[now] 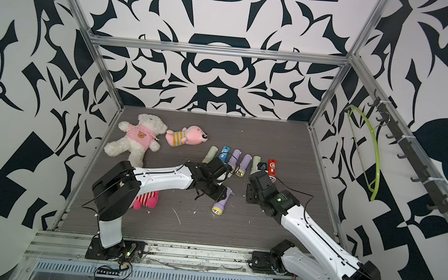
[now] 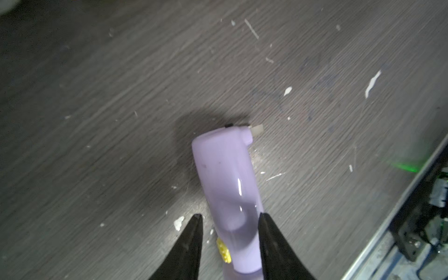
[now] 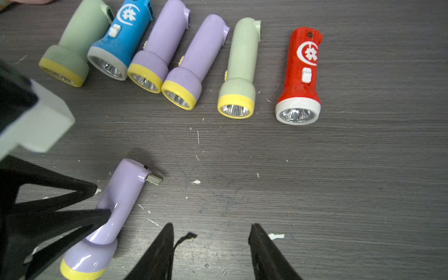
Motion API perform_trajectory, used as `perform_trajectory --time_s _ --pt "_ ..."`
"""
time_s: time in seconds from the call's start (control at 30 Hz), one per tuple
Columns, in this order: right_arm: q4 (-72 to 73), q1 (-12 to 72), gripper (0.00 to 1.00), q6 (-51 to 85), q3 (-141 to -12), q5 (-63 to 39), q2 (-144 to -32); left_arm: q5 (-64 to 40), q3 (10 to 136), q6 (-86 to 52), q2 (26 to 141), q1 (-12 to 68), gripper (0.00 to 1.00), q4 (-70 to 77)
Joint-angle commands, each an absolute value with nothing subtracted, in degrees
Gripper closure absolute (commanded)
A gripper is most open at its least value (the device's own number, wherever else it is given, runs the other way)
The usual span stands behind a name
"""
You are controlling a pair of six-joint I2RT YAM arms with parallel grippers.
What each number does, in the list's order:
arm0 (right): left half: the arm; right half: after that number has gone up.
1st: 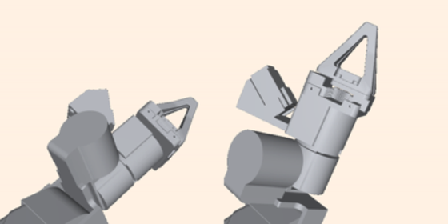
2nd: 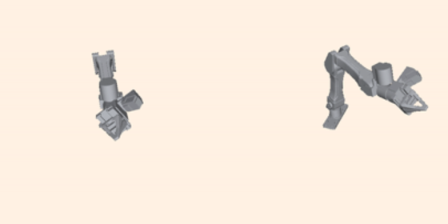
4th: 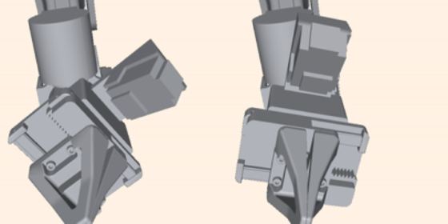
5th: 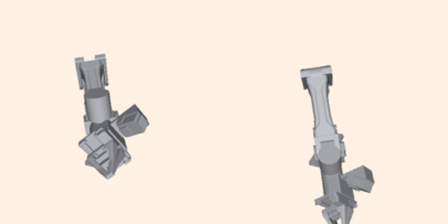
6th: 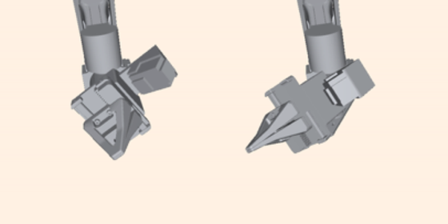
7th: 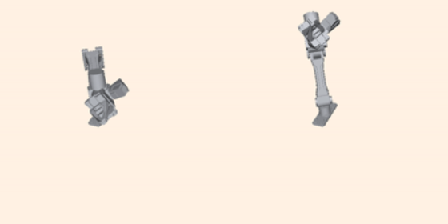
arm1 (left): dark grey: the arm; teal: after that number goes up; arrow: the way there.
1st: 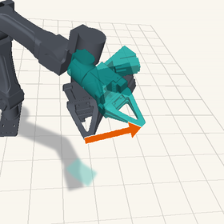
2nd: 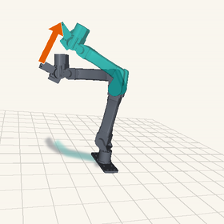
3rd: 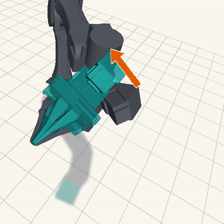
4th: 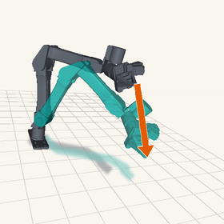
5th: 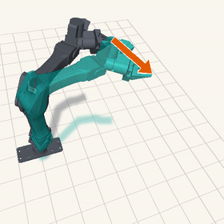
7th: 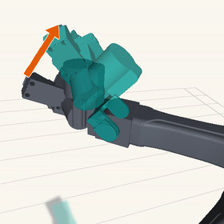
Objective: Close the plug at the bottom of the flashlight
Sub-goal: Pick up the flashlight from the center of the board.
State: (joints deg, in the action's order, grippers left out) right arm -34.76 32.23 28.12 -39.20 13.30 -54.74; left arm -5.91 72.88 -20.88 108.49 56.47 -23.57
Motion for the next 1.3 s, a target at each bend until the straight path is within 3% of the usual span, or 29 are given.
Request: perform_trajectory --time_s 0.0,0.9,1.27 --pt "-33.40 31.01 0.47 28.56 -39.28 11.78 -55.39 -4.14 74.43 -19.42 109.69 56.43 0.57 -26.66" --pt "-31.90 27.23 0.43 29.42 -38.53 10.37 -58.18 12.84 84.28 -18.28 121.52 62.60 0.55 -33.96" --pt "-31.29 26.55 0.42 29.71 -37.97 10.07 -58.62 14.02 83.50 -19.06 122.19 63.11 0.57 -31.38"
